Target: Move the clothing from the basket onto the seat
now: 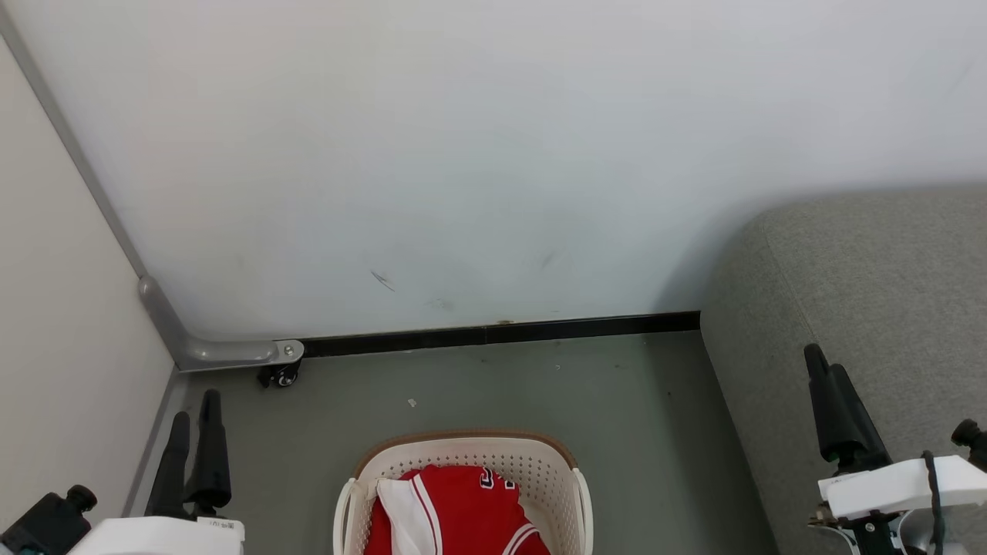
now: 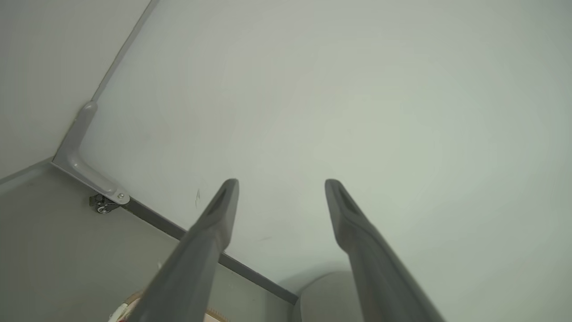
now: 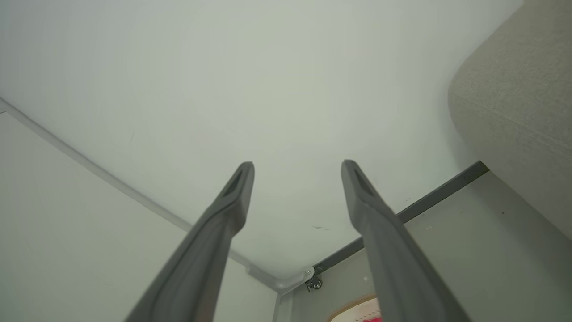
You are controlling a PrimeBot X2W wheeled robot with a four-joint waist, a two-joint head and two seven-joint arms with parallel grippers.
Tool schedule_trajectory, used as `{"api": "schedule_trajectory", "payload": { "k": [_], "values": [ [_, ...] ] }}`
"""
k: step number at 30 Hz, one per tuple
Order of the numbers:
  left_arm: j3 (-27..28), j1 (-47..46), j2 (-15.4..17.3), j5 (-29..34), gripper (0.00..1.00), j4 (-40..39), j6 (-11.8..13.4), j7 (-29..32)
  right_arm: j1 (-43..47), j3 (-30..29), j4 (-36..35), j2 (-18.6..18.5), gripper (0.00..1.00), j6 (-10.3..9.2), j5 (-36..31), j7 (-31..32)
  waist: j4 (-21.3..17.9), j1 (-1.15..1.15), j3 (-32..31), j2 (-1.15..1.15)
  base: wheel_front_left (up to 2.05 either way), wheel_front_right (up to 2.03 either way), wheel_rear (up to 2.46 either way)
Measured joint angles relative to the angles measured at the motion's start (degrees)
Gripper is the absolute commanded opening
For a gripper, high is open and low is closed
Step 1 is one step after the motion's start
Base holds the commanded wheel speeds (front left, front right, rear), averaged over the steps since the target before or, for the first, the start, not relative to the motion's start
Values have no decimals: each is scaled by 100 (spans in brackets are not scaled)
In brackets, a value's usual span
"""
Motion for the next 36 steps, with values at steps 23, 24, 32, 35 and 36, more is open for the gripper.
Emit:
{"api": "schedule_trajectory", "payload": {
  "k": [23,24,32,35,36],
  "values": [
    [-556,99,-8,2837,100,-706,549,-398,127,280,-170,0,100,2,-2476,-415,-25,-36,-40,0,0,0,0],
    [-589,103,-7,2963,100,-719,577,-403,127,283,-177,0,100,2,-2552,-432,-27,-36,-45,0,0,0,0],
    [-877,197,-8,3557,100,-747,798,-557,257,431,-59,0,100,3,-3230,-557,-32,-37,-89,0,0,0,0],
    [-937,322,-12,3575,100,-622,942,-599,314,449,24,0,100,3,-3473,-611,-34,-37,-110,0,0,0,0],
    [-949,352,-4,3610,100,-595,970,-609,332,455,88,0,100,3,-3548,-653,-35,-37,-117,0,0,0,0]
  ]
}}
